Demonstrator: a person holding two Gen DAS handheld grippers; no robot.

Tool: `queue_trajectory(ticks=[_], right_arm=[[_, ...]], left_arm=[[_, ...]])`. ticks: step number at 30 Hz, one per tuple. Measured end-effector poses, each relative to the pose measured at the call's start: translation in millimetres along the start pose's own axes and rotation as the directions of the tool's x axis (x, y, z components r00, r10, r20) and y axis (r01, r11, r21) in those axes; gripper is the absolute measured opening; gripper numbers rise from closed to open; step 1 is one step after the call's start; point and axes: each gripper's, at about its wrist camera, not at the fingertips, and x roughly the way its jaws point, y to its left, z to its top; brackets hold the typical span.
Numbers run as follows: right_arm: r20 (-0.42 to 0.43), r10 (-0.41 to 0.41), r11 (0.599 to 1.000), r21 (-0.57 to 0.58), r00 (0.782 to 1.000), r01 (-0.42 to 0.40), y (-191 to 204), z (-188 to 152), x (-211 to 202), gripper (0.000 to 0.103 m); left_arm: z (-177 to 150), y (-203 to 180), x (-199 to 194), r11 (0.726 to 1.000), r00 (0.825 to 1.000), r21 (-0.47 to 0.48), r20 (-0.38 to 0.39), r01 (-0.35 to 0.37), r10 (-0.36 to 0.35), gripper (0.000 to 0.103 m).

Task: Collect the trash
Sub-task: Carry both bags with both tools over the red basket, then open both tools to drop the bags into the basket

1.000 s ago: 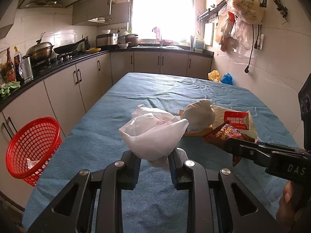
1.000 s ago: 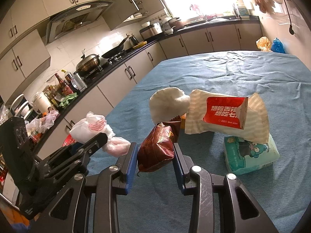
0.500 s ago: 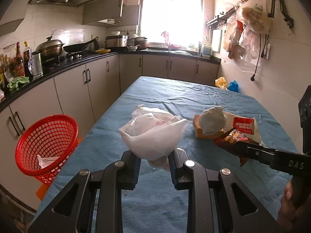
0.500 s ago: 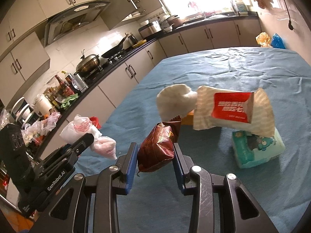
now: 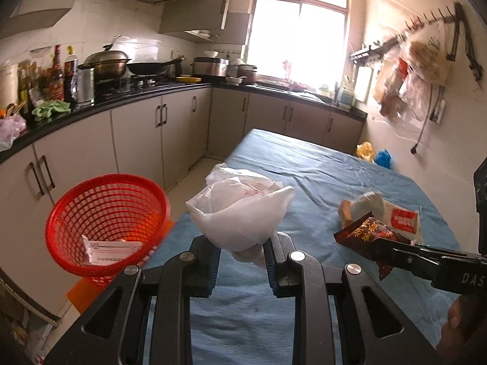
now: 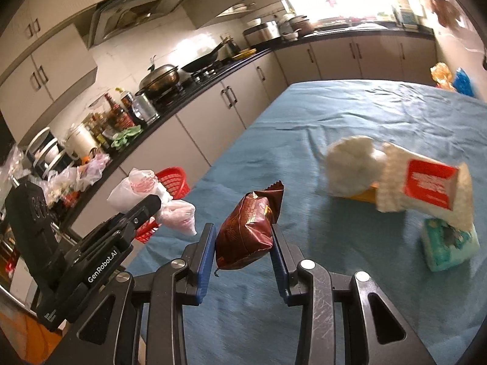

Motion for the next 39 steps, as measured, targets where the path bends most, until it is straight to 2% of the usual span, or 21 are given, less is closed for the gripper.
queue_trajectory(ticks=[10, 23, 31, 39], right_arm=[[-0.058, 0.049, 0.996, -0.074, 0.997, -0.053, 55.9, 23.5, 41.1, 0.038], [-0.14, 0.118, 0.981, -0.137, 0.983, -0.137, 124.9, 41.2, 99.6, 0.038], [-0.19, 0.129, 0.975, -0.157, 0.973, -0.16, 155.9, 50.7, 140.5, 0.038], [-0.23, 0.109, 0.981, -0.13, 0.967, -0.142, 158.7, 58.0, 186.1, 0.038]], left_arm=[[11.0, 66.0, -8.8, 0.99, 0.996, -0.112, 0.02, -0.081, 0.084, 0.025], [13.9, 158.0, -9.2, 0.948, 0.98, -0.254, -0.01, -0.194, 0.198, 0.025], [9.9, 181.3, 5.2, 0.938, 0.977, -0.272, -0.052, -0.215, 0.209, 0.025], [8.5, 187.3, 18.5, 0.938, 0.974, -0.264, -0.073, -0.227, 0.215, 0.025]])
